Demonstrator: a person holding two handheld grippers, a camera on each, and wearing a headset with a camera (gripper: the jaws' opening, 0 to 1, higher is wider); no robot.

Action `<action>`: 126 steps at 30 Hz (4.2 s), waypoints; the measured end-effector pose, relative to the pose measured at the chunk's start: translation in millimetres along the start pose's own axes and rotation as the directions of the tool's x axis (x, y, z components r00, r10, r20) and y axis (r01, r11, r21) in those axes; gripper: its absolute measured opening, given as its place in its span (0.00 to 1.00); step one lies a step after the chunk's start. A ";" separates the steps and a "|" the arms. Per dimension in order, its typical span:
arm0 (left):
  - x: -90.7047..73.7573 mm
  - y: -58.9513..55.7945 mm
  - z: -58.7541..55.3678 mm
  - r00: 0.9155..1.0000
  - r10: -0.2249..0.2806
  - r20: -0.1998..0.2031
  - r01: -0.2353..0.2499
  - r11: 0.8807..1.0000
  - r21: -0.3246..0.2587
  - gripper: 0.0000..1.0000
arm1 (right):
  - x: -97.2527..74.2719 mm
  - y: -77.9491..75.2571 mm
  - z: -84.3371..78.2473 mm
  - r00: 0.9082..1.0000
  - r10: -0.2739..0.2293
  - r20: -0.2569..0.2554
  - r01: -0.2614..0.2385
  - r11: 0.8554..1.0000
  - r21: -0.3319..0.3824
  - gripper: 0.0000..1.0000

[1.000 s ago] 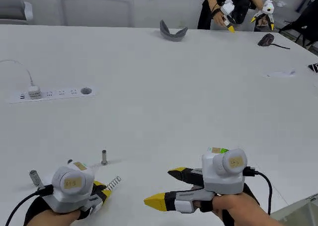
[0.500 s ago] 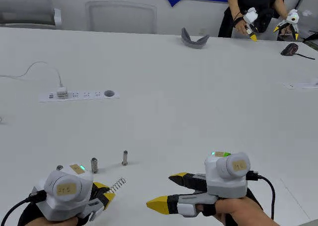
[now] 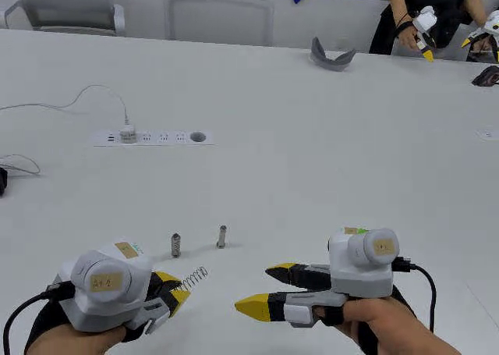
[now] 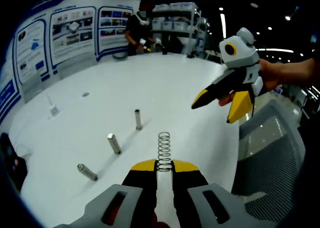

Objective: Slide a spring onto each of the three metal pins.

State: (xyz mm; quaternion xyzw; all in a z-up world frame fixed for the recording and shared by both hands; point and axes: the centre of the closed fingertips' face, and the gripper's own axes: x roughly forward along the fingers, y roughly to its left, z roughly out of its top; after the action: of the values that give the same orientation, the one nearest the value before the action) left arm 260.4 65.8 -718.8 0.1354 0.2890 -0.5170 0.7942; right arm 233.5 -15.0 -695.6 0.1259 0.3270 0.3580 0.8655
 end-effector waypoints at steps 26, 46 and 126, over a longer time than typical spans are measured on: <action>-36.6 -24.8 2.4 0.998 -0.059 0.028 0.058 0.997 0.048 0.10 | 47.7 55.7 13.5 0.965 0.259 -0.050 -0.257 0.965 0.049 0.32; -32.6 -38.9 16.2 0.993 -0.113 0.030 0.109 0.988 0.110 0.10 | 35.8 62.8 18.3 0.947 0.316 -0.055 -0.312 0.948 0.065 0.15; -42.4 -0.3 13.0 0.994 -0.062 0.093 0.061 0.998 0.004 0.26 | 9.7 33.5 14.3 0.923 0.154 -0.351 -0.305 0.850 -0.429 0.12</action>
State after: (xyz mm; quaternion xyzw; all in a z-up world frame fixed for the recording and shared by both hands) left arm 251.6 90.5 -683.0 0.1028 0.2554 -0.5472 0.7904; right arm 230.0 15.9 -674.3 -0.1084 0.3404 0.5443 0.7590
